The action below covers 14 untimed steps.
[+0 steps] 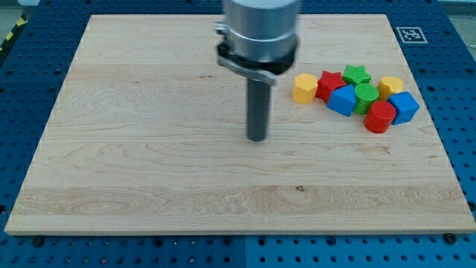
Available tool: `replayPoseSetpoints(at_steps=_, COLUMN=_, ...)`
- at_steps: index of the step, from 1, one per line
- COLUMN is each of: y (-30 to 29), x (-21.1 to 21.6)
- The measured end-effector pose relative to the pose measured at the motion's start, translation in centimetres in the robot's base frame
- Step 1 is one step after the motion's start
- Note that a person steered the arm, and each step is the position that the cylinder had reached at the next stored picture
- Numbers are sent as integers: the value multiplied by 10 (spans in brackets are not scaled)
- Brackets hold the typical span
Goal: Separate the red circle from the group of blocks
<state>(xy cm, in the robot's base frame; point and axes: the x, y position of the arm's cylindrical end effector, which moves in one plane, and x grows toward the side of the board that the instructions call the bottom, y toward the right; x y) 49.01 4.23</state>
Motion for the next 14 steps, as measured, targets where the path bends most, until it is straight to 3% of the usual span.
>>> replayPoseSetpoints(at_steps=3, y=180, x=22)
replayPoseSetpoints(at_steps=4, y=182, x=23)
replayPoseSetpoints(at_steps=6, y=284, x=1)
replayPoseSetpoints(at_steps=7, y=286, x=-43)
replayPoseSetpoints(at_steps=8, y=286, x=-58)
replayPoseSetpoints(at_steps=14, y=122, x=-31)
